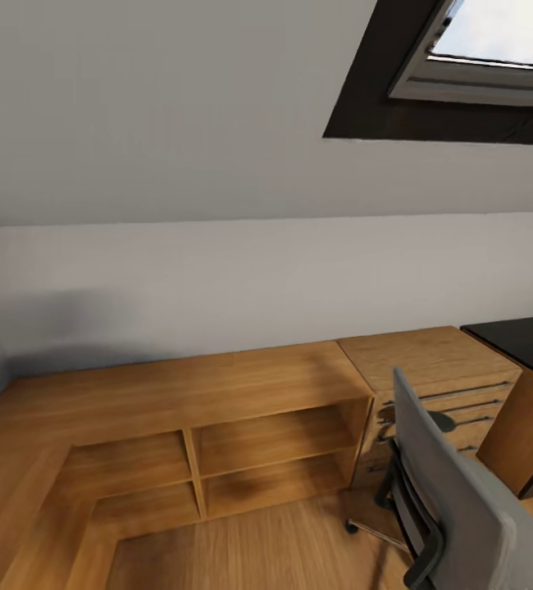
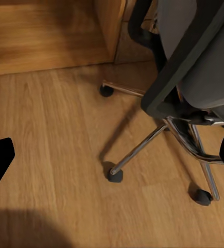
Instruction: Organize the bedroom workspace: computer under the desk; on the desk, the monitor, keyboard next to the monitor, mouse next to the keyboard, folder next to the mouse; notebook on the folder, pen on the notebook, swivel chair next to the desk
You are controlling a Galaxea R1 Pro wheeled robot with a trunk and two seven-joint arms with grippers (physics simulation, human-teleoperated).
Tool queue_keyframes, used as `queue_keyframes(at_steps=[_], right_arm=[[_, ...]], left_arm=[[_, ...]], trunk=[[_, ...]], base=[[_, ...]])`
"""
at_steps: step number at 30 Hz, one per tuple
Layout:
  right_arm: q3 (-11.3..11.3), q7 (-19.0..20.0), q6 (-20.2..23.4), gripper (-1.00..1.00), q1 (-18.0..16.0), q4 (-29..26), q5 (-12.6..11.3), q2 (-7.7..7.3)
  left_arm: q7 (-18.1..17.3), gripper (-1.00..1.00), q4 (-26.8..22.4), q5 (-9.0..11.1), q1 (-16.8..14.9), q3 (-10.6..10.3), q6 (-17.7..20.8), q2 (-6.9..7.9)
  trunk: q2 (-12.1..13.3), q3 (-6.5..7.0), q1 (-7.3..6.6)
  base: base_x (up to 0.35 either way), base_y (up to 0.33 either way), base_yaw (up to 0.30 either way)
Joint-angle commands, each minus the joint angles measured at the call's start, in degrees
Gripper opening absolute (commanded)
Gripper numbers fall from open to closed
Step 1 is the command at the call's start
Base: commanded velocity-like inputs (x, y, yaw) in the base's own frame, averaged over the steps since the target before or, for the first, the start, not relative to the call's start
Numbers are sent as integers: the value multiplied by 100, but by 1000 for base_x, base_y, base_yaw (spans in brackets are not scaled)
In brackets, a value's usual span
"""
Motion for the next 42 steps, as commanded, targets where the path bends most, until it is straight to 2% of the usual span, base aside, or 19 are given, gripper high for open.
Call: queue_keyframes(at_steps=[1,14,42], right_arm=[[50,-47,-16,100,-7,11,4,1],[49,-47,-13,100,-7,11,4,-4],[42,-47,-19,100,-7,11,1,-4]], left_arm=[[-2,100,3,58,-3,-43,-22,5],[-2,100,3,58,-3,-43,-22,6],[-1,100,3,64,-3,-43,-22,6]], trunk=[[-7,-5,3],[-7,-6,3],[-7,-213,3]], base=[[132,242,-252],[130,143,-252],[10,6,-176]])
